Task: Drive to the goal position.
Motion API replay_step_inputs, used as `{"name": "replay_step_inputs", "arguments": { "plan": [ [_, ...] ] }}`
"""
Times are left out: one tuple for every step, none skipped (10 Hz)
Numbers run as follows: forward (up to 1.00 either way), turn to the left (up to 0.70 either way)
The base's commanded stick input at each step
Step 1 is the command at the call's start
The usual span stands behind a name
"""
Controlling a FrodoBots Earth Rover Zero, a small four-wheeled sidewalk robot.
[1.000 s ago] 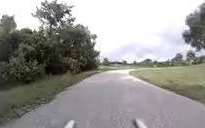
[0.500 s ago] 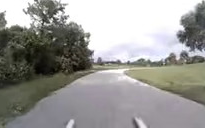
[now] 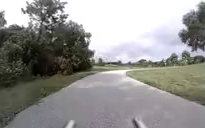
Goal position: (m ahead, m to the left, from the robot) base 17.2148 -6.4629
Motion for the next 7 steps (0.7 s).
{"name": "replay_step_inputs", "arguments": {
  "plan": [
    [0.7, 0.0],
    [0.7, 0.0],
    [0.7, 0.0],
    [0.7, 0.0],
    [0.7, 0.0],
    [0.7, 0.0],
    [0.7, 0.0]
  ]
}}
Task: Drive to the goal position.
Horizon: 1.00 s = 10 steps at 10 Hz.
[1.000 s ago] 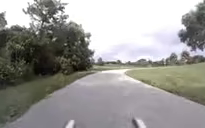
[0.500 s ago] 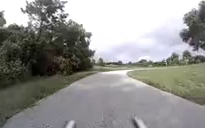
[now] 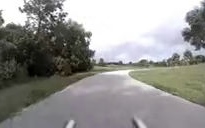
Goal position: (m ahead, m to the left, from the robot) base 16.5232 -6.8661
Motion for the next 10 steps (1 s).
{"name": "replay_step_inputs", "arguments": {
  "plan": [
    [0.7, 0.0],
    [0.7, 0.0],
    [0.7, 0.0],
    [0.7, 0.0],
    [0.7, 0.0],
    [0.7, 0.0],
    [0.7, 0.0],
    [0.7, 0.0],
    [0.7, 0.0],
    [0.7, 0.0]
  ]
}}
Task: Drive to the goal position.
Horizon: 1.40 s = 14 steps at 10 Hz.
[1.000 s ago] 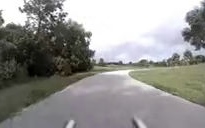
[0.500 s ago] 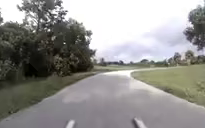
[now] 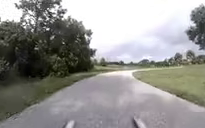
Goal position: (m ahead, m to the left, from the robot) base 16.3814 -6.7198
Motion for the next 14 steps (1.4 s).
{"name": "replay_step_inputs", "arguments": {
  "plan": [
    [0.7, 0.0],
    [0.7, 0.0],
    [0.7, 0.0],
    [0.7, 0.0],
    [0.7, -0.07],
    [0.7, -0.34],
    [0.7, -0.35],
    [0.7, -0.31],
    [0.7, -0.18],
    [0.7, -0.05],
    [0.7, 0.0],
    [0.7, 0.0],
    [0.7, 0.0],
    [0.7, 0.0]
  ]
}}
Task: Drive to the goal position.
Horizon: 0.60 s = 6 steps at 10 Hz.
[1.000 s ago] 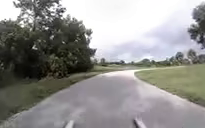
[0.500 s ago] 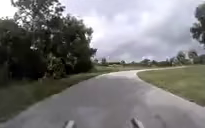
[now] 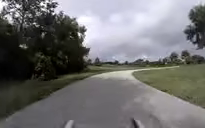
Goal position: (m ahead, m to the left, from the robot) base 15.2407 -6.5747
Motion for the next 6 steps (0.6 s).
{"name": "replay_step_inputs", "arguments": {
  "plan": [
    [0.7, -0.09],
    [0.7, -0.19],
    [0.7, -0.24],
    [0.7, -0.21],
    [0.7, -0.08],
    [0.7, 0.0]
  ]
}}
